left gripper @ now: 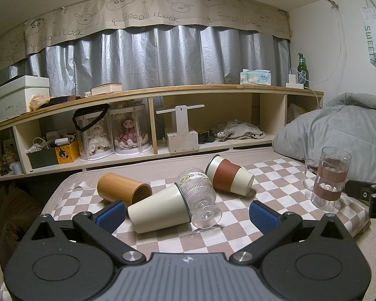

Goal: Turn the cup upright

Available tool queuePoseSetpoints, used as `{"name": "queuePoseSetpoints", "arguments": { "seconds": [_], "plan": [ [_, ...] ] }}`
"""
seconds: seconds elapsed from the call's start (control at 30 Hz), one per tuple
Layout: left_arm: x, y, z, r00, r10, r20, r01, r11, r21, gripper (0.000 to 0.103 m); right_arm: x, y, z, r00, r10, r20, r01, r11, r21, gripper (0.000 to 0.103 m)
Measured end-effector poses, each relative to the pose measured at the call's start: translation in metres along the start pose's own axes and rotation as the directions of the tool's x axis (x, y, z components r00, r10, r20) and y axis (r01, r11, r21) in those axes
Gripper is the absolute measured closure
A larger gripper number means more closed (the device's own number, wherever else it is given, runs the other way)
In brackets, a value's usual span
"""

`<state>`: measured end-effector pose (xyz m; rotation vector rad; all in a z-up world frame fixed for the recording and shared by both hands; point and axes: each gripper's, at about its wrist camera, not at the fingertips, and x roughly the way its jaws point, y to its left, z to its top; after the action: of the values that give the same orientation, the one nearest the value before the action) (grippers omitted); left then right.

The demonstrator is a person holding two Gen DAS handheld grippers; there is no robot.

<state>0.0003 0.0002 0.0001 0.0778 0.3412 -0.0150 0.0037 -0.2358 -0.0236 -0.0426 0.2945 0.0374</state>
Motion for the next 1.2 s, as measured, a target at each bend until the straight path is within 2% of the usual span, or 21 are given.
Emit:
{"name": "queuePoseSetpoints", "arguments": {
  "seconds": [0.9,0.97,1.2],
  "plan": [
    [0.000,0.000,0.000,1.000,-0.002,0.002,0.002,1.000,-0.001,0.000,-0.001,0.000,0.003,1.000,0.004,-0.001,-0.004,1.000,0.005,0.000],
    [0.000,0.000,0.000,1.000,-0.003,0.002,0.003,1.000,-0.002,0.000,0.002,-0.002,-0.008,1.000,0.009,0.003,-0.009,1.000,0.010,0.000],
    [0.001,-0.003,0.004,1.000,-0.005,-0.004,0.004,1.000,-0.010,0.000,0.010,-0.001,0.004,0.998,0.068,-0.010,-0.067,0.997,0.043,0.000]
  ]
}}
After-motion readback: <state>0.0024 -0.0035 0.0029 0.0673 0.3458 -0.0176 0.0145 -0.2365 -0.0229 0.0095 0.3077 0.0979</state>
